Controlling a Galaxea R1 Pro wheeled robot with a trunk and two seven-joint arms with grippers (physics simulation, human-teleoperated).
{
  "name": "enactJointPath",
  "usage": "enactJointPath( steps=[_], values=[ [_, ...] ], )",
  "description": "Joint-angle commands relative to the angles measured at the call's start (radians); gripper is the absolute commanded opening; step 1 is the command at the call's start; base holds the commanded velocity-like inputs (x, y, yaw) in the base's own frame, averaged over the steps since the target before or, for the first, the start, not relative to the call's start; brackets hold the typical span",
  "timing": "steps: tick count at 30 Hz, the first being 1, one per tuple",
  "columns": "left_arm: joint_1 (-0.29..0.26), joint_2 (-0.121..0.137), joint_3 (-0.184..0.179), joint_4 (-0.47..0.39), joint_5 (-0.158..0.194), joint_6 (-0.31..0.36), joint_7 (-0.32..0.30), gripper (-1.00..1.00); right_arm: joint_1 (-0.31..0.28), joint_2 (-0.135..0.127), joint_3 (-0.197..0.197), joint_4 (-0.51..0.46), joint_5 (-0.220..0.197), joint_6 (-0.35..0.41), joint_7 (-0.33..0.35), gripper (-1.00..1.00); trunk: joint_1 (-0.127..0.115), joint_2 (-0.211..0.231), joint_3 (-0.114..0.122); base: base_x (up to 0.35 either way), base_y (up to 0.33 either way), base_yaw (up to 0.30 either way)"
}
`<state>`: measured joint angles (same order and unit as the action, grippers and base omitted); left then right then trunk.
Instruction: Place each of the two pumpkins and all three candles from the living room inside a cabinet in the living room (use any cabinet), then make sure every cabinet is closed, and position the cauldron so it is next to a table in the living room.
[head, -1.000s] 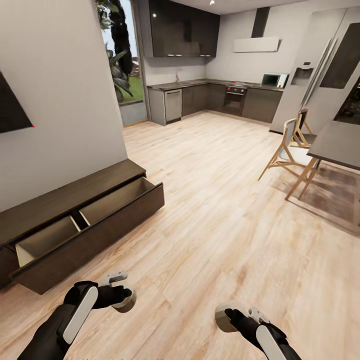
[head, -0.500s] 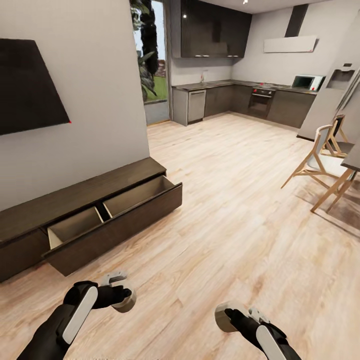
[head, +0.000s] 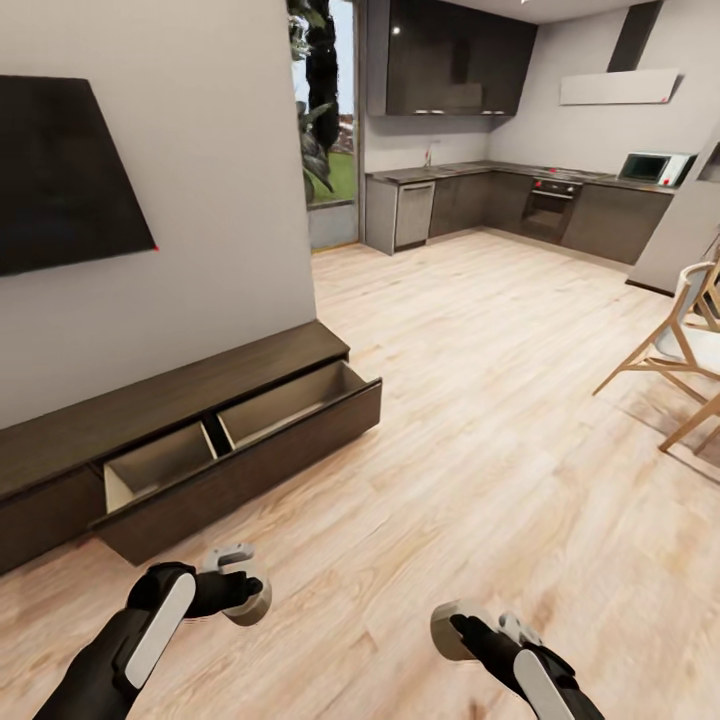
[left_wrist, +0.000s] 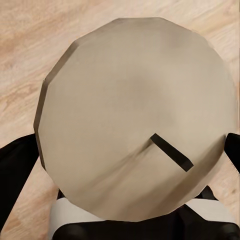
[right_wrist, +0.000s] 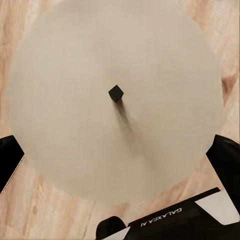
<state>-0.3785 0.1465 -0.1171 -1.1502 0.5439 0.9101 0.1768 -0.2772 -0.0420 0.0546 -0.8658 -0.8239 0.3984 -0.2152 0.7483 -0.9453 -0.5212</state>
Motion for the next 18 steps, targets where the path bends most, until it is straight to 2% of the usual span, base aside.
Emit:
enactJointPath(
  steps=[1,6,14,18],
  values=[
    [-0.001,0.001,-0.003,-0.001,0.013,0.002,0.011,-1.00,0.000,-0.001,0.006,-0.002,-0.011,0.001,-0.010,-1.00,0.001,-0.001,-0.001,0.329,-0.060,0.001],
    [-0.001,0.001,-0.005,0.000,0.011,0.002,0.012,-1.00,0.000,-0.001,0.014,0.002,-0.014,0.000,-0.017,-1.00,0.001,-0.001,-0.001,0.330,-0.088,0.000],
    [-0.001,0.001,-0.006,0.000,0.012,0.002,0.012,-1.00,0.000,-0.001,0.004,0.002,-0.015,-0.010,-0.015,-1.00,0.001,-0.001,-0.001,0.330,-0.097,0.000],
    [-0.001,0.000,-0.006,0.000,0.013,0.002,0.012,-1.00,0.000,0.000,0.015,0.002,-0.014,-0.077,-0.015,-1.00,0.001,-0.001,-0.001,0.330,-0.097,0.000]
  ],
)
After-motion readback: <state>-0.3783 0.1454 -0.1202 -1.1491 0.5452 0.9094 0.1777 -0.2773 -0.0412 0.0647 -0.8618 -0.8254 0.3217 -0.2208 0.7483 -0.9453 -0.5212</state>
